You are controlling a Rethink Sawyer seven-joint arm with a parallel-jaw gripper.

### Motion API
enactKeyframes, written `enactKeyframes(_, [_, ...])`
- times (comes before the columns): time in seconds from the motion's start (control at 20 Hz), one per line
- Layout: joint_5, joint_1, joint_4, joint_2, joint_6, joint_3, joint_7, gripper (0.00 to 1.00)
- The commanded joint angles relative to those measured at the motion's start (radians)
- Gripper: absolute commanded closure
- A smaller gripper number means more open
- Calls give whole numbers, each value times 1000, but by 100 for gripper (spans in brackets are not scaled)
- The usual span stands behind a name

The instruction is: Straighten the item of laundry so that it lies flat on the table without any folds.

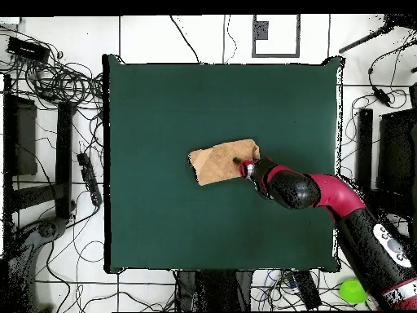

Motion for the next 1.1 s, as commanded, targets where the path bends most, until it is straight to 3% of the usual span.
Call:
enactKeyframes(0.05, [28, 31, -55, 73, 103, -61, -108, 0])
enactKeyframes(0.3, [70, 34, -59, 93, 133, -67, -104, 0])
enactKeyframes(0.7, [52, 52, -49, 67, 136, -76, -128, 0])
enactKeyframes(0.75, [48, 57, -50, 61, 137, -79, -128, 100])
enactKeyframes(1.1, [46, 84, -24, 12, 122, -88, -79, 100])
